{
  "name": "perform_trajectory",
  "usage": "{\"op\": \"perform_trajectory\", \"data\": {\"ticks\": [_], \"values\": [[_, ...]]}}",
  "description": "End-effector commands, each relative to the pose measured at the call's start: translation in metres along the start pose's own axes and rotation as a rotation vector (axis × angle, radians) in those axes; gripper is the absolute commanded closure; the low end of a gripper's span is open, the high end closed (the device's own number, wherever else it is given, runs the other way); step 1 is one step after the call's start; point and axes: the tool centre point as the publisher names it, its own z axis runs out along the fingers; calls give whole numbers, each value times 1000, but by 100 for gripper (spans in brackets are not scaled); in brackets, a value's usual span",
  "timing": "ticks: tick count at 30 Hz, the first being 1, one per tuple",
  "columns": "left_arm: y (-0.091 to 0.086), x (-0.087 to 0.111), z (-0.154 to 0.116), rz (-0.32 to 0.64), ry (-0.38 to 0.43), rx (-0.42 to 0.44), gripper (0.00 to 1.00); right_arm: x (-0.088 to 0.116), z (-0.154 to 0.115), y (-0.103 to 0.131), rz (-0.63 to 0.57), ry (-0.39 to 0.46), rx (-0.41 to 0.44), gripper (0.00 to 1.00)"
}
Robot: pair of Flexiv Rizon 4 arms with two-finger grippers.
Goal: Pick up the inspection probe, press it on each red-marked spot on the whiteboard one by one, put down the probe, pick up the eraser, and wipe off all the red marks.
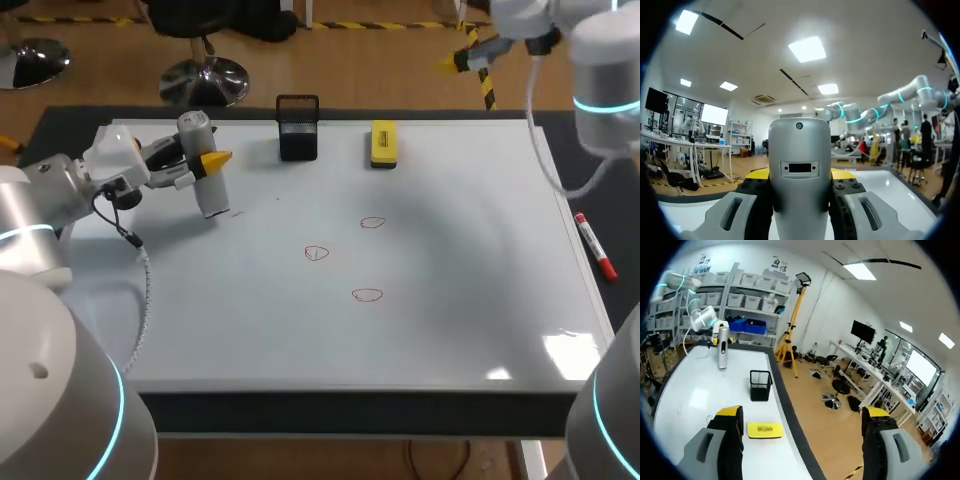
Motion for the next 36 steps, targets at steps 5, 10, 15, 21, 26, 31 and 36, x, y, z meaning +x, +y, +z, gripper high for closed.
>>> {"op": "perform_trajectory", "data": {"ticks": [5,10,15,21,26,31,36], "values": [[0,0,1,2,-2,2,100,14,33,21,-365,819,173,0],[0,0,1,2,-2,2,100,31,49,29,-496,986,216,0],[0,0,1,2,-2,2,100,50,61,22,-621,1165,291,0],[0,0,1,2,-2,2,100,63,67,5,-799,1305,413,0],[0,0,1,2,-2,2,100,69,68,-11,-946,1390,486,0],[0,0,1,2,-2,2,100,73,69,-26,-1075,1462,594,0],[0,0,1,2,-2,2,100,78,72,-39,-1193,1519,680,0]]}}
